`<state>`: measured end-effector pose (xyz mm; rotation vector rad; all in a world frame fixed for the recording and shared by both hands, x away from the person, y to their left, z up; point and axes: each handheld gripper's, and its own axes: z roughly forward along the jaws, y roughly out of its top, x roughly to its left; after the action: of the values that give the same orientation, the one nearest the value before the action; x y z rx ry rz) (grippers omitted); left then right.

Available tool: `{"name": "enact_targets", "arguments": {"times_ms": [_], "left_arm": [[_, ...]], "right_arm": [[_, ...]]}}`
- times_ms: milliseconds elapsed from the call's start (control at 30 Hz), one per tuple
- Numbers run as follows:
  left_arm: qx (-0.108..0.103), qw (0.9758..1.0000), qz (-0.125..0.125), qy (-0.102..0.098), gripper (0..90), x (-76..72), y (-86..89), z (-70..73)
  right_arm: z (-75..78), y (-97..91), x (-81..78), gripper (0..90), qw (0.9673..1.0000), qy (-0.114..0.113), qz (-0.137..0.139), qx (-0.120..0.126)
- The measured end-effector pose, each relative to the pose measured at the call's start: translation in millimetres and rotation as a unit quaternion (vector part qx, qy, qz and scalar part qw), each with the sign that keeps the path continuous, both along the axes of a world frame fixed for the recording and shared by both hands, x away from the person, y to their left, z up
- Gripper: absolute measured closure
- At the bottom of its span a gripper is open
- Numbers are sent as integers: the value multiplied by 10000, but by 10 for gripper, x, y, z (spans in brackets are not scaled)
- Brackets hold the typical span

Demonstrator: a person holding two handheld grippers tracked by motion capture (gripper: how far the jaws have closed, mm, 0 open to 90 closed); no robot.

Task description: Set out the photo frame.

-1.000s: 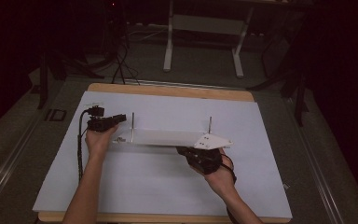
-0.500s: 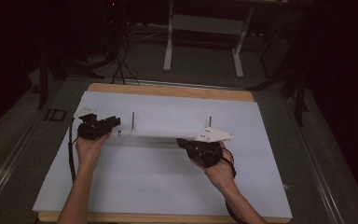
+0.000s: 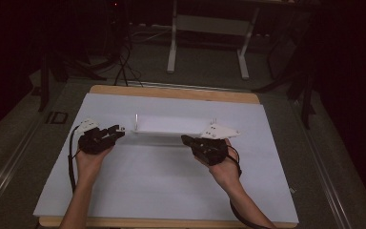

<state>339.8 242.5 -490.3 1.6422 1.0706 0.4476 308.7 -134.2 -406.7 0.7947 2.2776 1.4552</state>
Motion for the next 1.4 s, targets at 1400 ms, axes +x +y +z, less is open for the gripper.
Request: {"name": "enact_targets", "arguments": {"times_ms": [1400], "left_arm": [[508, 9944, -619, -691, 523, -60, -202, 269]], "right_arm": [[58, -8, 155, 900, 9999, 89, -69, 126]]}}
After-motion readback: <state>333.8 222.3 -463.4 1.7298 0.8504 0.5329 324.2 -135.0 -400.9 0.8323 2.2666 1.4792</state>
